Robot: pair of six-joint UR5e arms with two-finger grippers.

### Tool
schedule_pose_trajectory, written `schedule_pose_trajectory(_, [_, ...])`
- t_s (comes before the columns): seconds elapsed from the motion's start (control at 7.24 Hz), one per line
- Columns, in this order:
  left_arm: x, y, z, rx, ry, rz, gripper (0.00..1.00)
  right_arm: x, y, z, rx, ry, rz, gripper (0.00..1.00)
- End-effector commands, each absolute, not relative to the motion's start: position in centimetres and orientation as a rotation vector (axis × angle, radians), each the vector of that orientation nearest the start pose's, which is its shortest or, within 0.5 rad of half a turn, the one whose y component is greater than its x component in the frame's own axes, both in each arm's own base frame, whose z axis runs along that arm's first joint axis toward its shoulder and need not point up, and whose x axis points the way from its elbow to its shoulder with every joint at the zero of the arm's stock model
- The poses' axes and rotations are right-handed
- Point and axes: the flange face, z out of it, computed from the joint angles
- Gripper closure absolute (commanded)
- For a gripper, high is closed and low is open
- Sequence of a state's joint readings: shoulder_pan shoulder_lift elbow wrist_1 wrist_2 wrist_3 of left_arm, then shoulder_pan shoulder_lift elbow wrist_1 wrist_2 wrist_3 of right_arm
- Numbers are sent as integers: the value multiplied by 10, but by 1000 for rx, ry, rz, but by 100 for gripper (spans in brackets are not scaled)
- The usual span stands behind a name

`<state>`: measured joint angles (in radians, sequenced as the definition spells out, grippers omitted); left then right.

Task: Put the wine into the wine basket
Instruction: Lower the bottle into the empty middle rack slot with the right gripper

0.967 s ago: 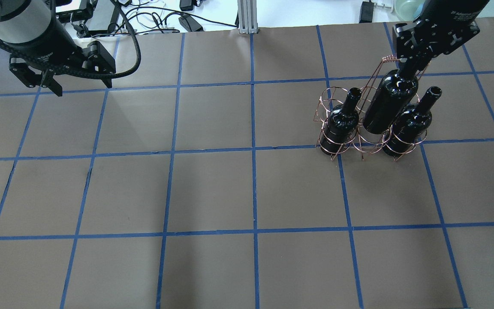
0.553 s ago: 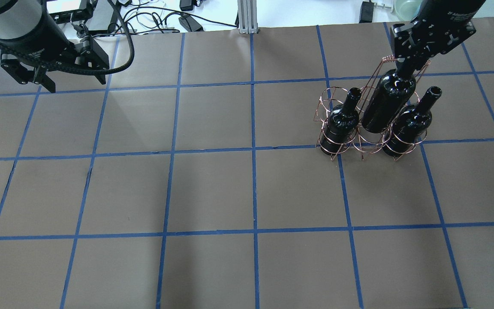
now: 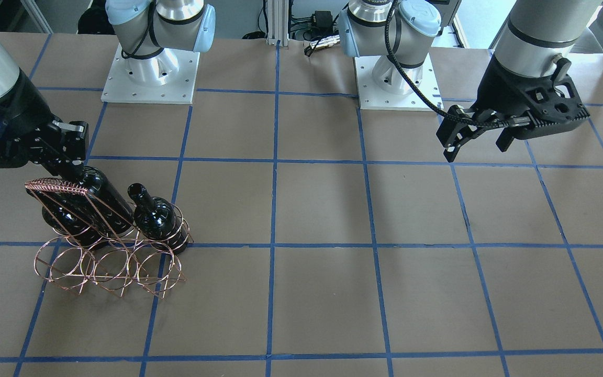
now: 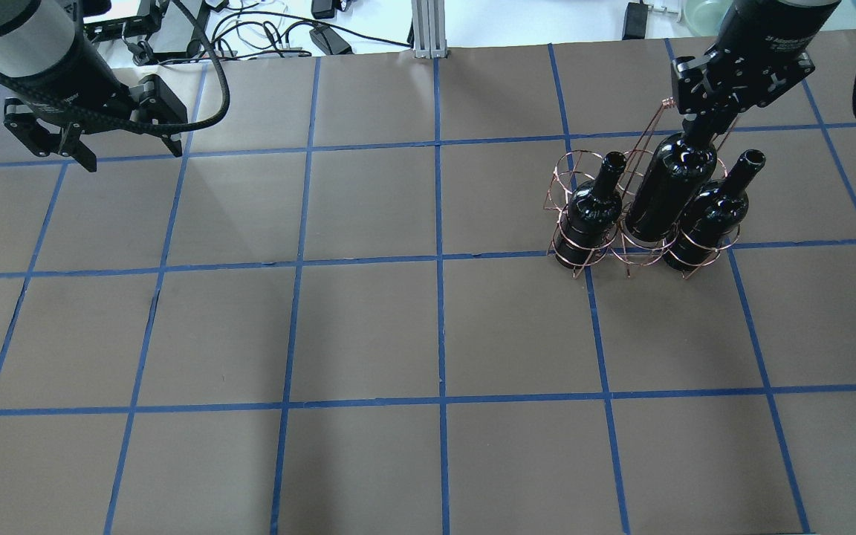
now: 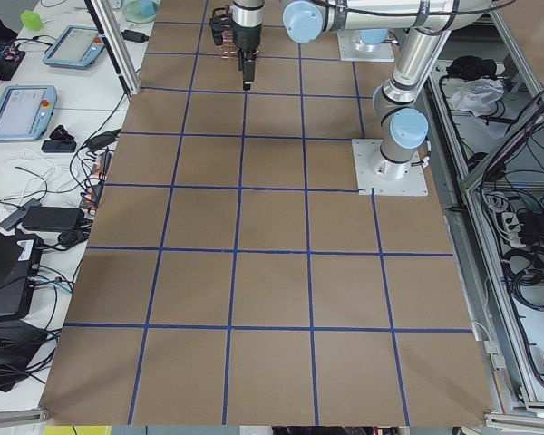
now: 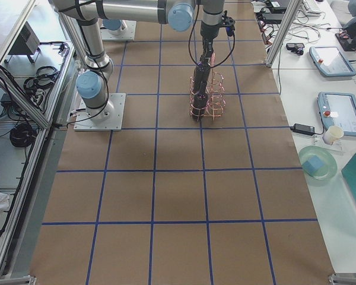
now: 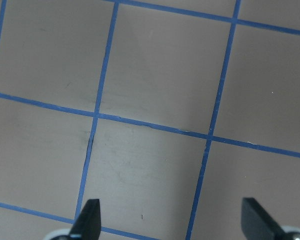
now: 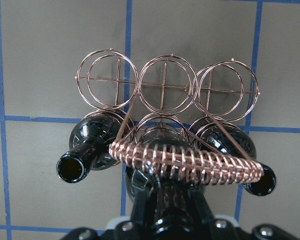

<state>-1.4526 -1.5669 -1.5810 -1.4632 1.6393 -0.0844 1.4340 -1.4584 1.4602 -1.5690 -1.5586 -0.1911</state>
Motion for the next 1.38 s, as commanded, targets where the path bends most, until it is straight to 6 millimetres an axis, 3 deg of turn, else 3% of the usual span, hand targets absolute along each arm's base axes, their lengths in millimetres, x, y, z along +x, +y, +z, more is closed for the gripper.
schedule_pose_trajectory(0.0, [-71, -516, 486, -324, 3065, -127, 0, 60, -553, 473, -86, 3120, 12, 100])
schedule_pose_trajectory(0.41, [-83, -500, 490, -282, 3062, -50, 0, 59, -557, 424, -72, 3119, 26, 100])
schedule_pose_trajectory(0.69, [-96, -487, 507, -251, 3060, -107, 0, 58, -562, 408, -62, 3123, 66, 100])
schedule_pose_trajectory(0.83, [-97, -493, 493, -231, 3070, -54, 0, 58, -564, 405, -62, 3121, 78, 100])
schedule_pose_trajectory(0.97, [-100, -487, 485, -214, 3068, 12, 0, 58, -564, 403, -60, 3125, 88, 100])
schedule_pose_trajectory(1.24, [-116, -484, 484, -191, 3150, 15, 0, 57, -565, 388, -57, 3121, 131, 100])
